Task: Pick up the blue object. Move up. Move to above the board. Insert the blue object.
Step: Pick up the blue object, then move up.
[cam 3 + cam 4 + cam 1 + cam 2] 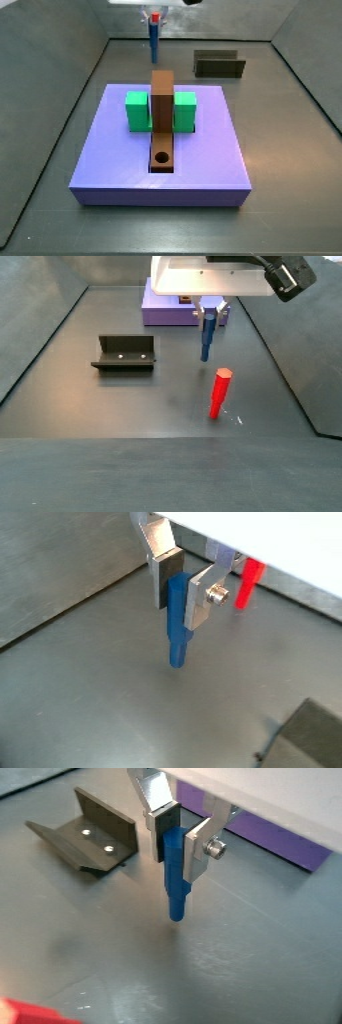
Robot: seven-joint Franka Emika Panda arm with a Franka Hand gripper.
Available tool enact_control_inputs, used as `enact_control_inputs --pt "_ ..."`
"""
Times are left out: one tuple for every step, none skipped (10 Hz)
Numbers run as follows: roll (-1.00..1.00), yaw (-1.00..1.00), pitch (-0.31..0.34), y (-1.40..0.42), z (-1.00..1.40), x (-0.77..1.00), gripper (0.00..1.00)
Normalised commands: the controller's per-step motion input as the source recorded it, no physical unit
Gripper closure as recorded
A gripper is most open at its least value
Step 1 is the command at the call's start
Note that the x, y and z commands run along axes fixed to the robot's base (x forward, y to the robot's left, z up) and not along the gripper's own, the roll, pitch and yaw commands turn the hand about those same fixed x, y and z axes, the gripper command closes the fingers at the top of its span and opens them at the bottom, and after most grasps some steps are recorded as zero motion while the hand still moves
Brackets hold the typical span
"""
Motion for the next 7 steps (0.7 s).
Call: enact_control_inputs --pt "0.0 0.0 0.0 0.0 0.0 0.0 1.0" --pt "0.0 0.0 0.0 0.0 0.0 0.0 1.0" --pt "0.0 0.0 0.0 0.0 0.0 0.0 1.0" --pt "0.0 0.0 0.0 0.0 0.0 0.0 1.0" --pt "0.0 0.0 0.0 0.0 0.83 0.0 1.0" --pt "-0.01 0.05 0.051 0.01 0.73 -0.05 1.0" --pt "0.0 0.05 0.058 0.01 0.5 -0.05 1.0"
